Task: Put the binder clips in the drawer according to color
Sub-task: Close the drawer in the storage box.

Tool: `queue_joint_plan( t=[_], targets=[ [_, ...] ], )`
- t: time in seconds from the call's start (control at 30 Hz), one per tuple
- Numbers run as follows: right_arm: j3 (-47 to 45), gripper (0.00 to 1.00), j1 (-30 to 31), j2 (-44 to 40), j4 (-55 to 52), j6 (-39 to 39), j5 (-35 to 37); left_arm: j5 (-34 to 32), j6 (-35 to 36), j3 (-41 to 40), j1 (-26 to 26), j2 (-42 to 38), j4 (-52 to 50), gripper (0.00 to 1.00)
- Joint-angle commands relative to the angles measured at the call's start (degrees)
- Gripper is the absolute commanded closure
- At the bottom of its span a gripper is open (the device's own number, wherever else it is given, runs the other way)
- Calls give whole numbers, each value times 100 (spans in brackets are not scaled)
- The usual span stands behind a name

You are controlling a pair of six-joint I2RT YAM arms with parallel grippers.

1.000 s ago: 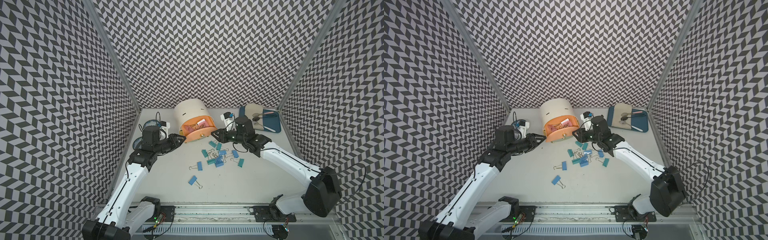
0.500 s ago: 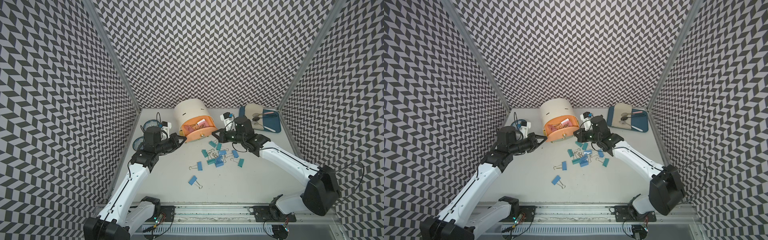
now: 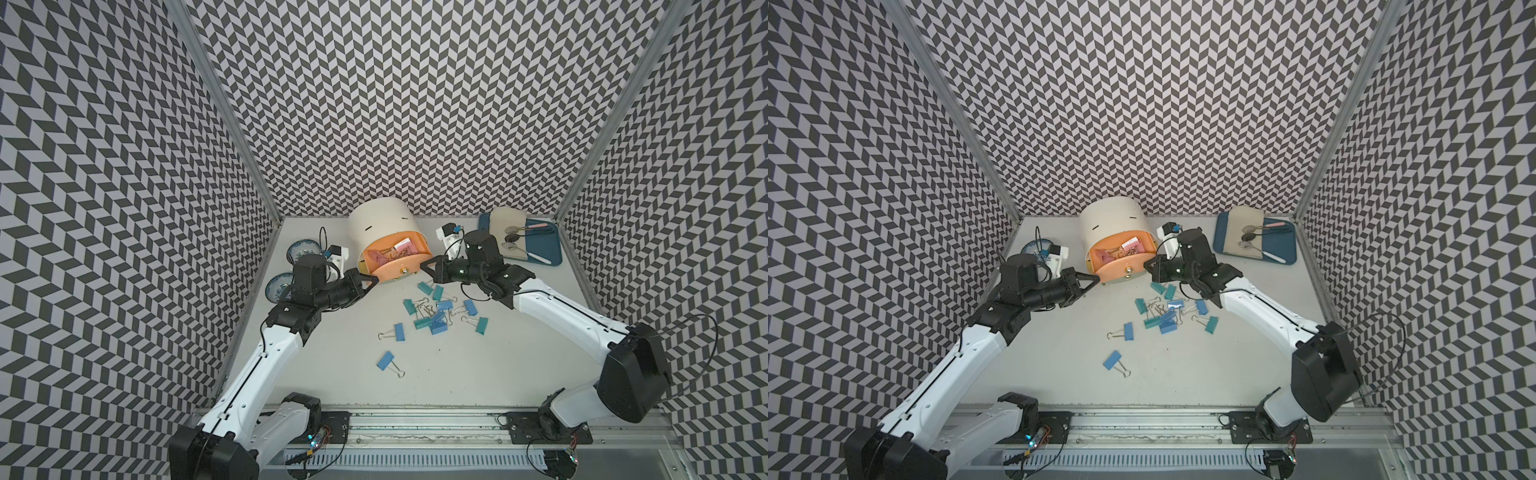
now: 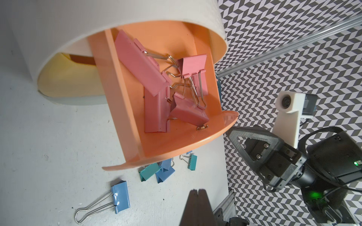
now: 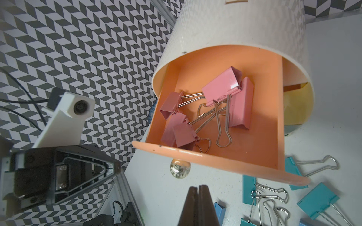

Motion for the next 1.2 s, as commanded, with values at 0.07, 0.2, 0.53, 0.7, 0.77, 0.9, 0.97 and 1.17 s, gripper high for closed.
queue_joint_plan(
  t=[0.07,0.2,0.53,0.7,0.77,0.9,0.97,1.17],
  targets=[
    [249,100,12,113,273,24,-129,20,-37,-37,-72,137,323,100],
    [287,100,19,160,295,55,-147,-46,-51,5,-77,208,400,100],
    [443,100,28,327,303,68,-174,-86,-42,95,-74,487,583,100],
    [528,100,28,404,312,77,-180,-99,-7,226,-81,649,646,100],
    [564,100,30,440,327,74,-174,-106,11,296,-76,719,656,100],
    [691,100,28,549,321,65,-199,-133,38,416,-72,857,692,100],
    [767,100,28,615,313,56,-200,-149,43,461,-72,921,715,100],
    [998,100,28,830,312,46,-198,-207,48,549,-72,1102,782,100]
  ],
)
